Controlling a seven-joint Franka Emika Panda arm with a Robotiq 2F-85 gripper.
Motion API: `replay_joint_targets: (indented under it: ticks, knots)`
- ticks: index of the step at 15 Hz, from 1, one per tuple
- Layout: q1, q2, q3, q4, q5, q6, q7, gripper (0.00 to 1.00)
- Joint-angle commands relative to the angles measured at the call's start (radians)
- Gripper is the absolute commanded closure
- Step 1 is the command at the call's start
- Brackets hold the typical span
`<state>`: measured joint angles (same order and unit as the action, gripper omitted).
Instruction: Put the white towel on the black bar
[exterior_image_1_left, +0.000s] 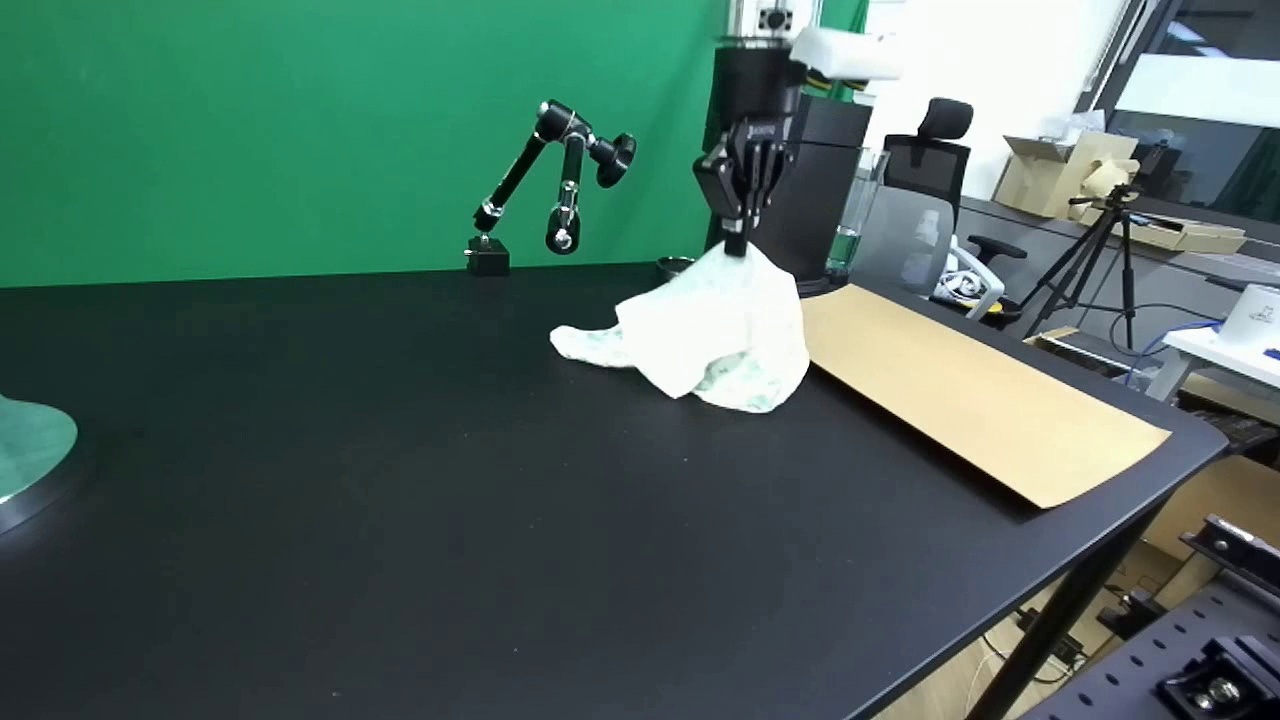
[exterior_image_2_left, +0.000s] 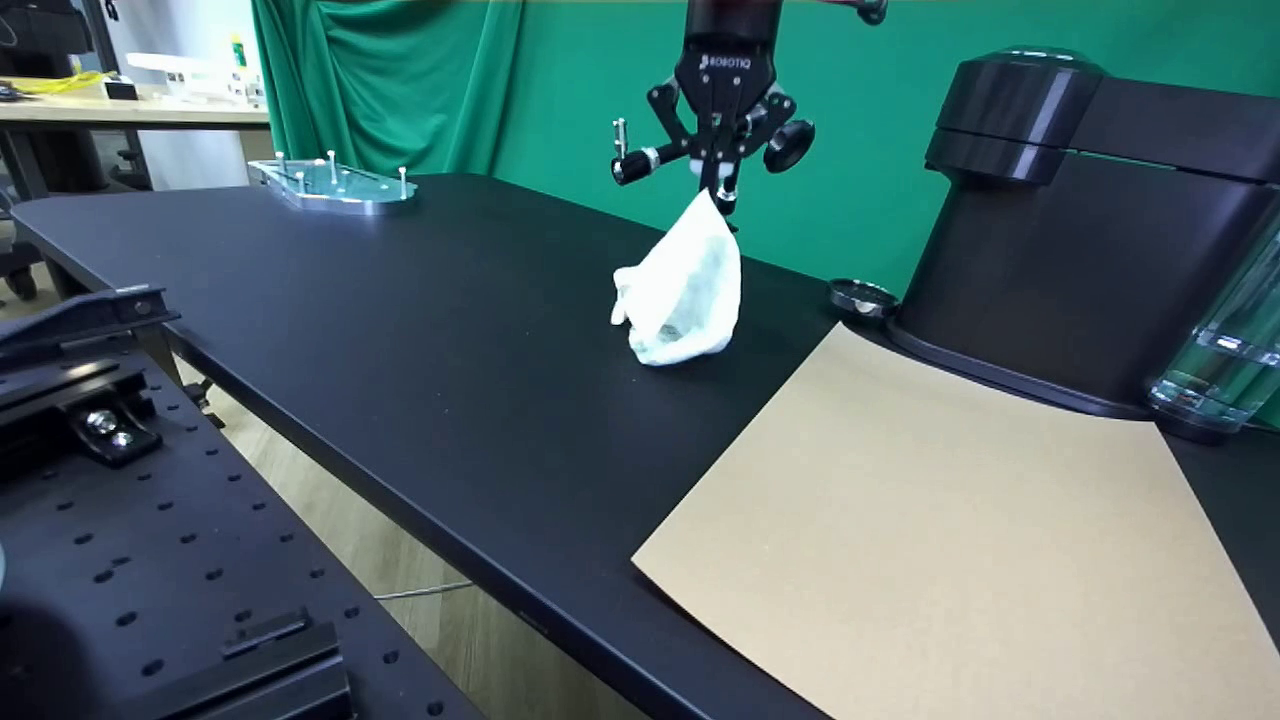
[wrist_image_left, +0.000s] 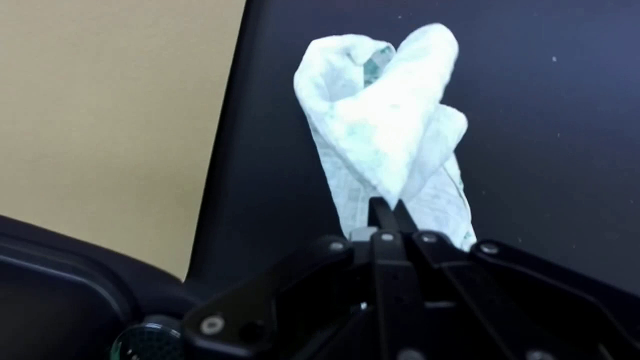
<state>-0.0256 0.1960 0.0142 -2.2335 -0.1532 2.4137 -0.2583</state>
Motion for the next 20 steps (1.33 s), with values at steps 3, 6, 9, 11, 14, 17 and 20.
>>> replay_joint_targets:
  ticks: [3,6,9,11,14,17,20]
  knots:
    - [0.062,-0.084,0.023,0.129,0.037,-0.144,0.193,1.00]
    - [0.103,-0.105,0.056,0.206,0.048,-0.179,0.268,1.00]
    - [0.141,-0.094,0.086,0.294,0.039,-0.204,0.335,1.00]
    - [0.156,-0.070,0.095,0.345,0.030,-0.205,0.363,1.00]
    - [0.174,-0.030,0.100,0.412,0.011,-0.211,0.400,1.00]
    - [0.184,0.013,0.095,0.453,0.002,-0.217,0.416,1.00]
    - [0.203,0.054,0.097,0.496,-0.011,-0.254,0.443,1.00]
